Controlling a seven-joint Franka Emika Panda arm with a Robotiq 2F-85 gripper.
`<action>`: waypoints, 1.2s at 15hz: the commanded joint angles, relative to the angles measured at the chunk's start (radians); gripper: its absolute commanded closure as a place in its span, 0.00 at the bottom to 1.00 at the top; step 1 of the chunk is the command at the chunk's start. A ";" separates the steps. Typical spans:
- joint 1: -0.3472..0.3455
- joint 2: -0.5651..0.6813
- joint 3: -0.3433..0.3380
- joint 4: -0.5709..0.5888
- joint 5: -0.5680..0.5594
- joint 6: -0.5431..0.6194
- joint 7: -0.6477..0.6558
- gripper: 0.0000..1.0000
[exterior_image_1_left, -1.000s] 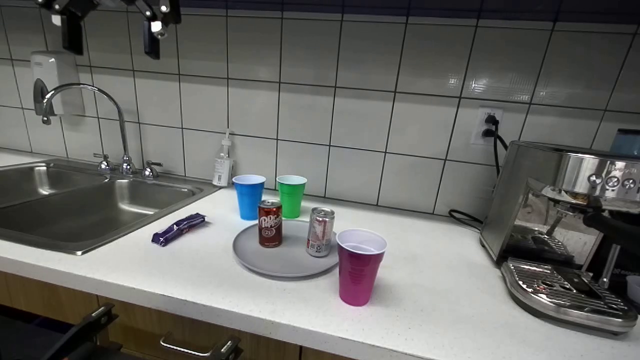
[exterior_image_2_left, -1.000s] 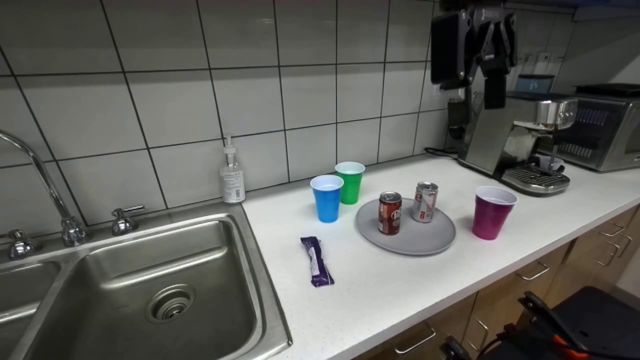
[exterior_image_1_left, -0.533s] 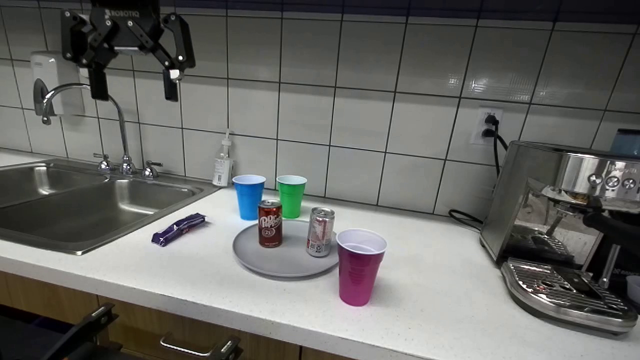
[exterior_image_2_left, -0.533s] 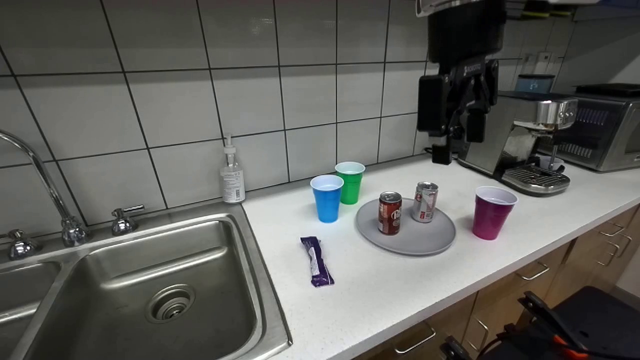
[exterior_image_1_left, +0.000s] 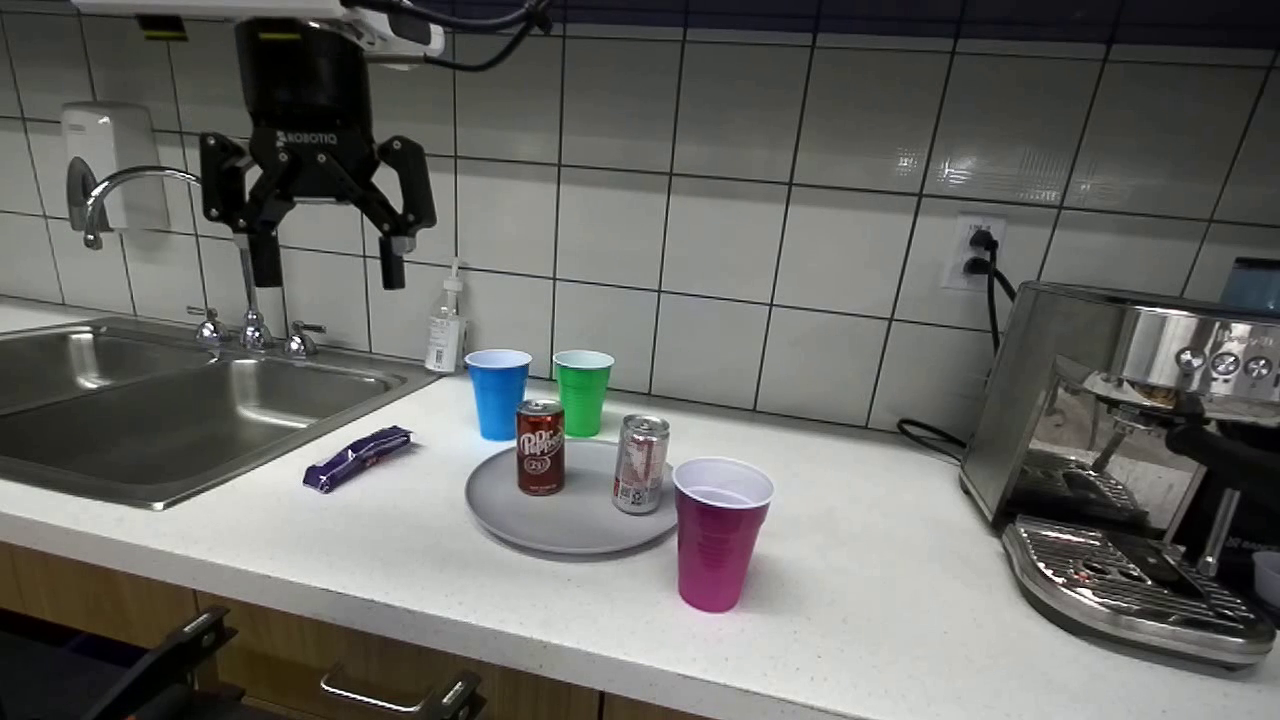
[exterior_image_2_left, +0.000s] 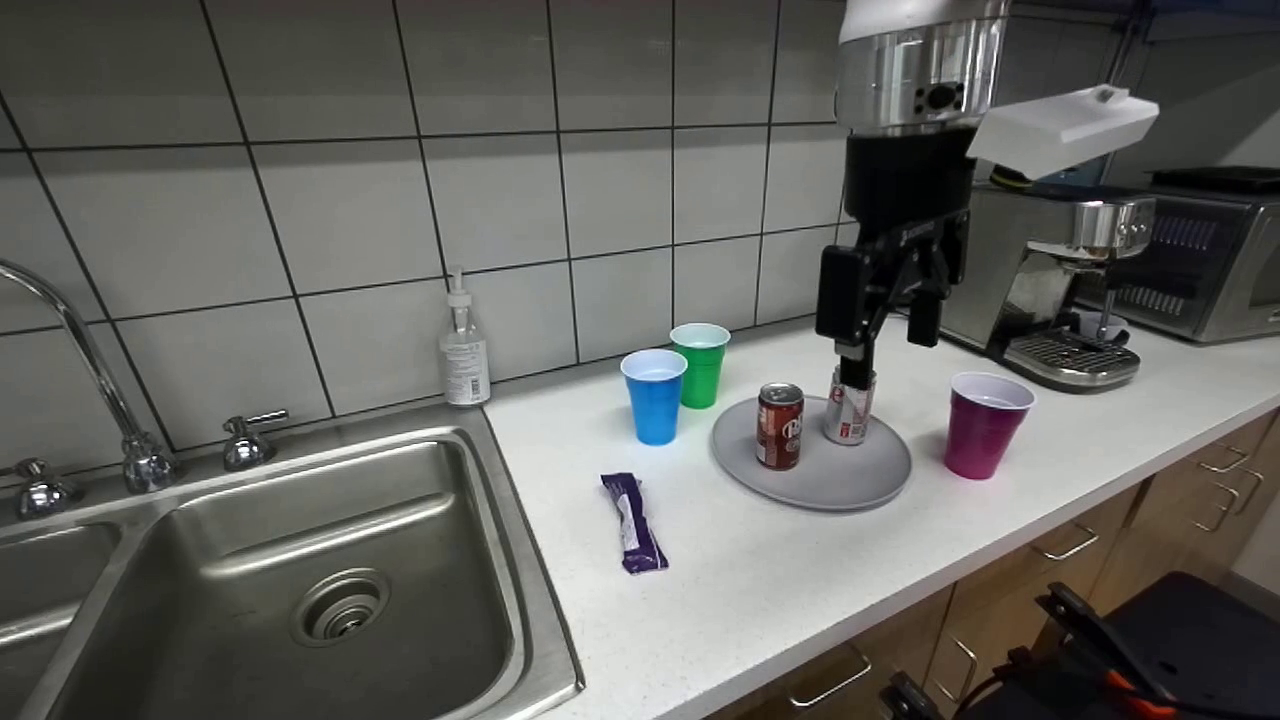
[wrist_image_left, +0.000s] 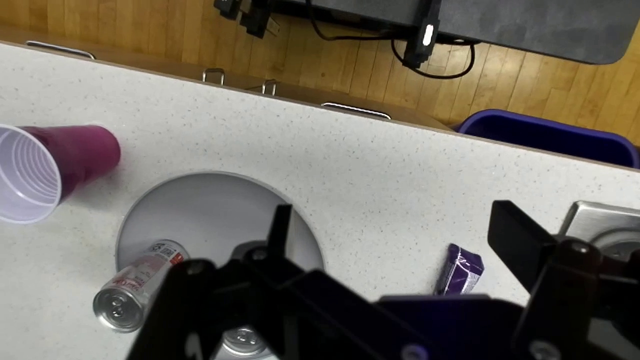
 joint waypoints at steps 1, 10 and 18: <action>-0.051 0.049 -0.017 0.002 -0.029 0.077 0.038 0.00; -0.171 0.253 -0.026 0.011 -0.037 0.330 0.200 0.00; -0.210 0.480 -0.013 0.064 -0.095 0.507 0.415 0.00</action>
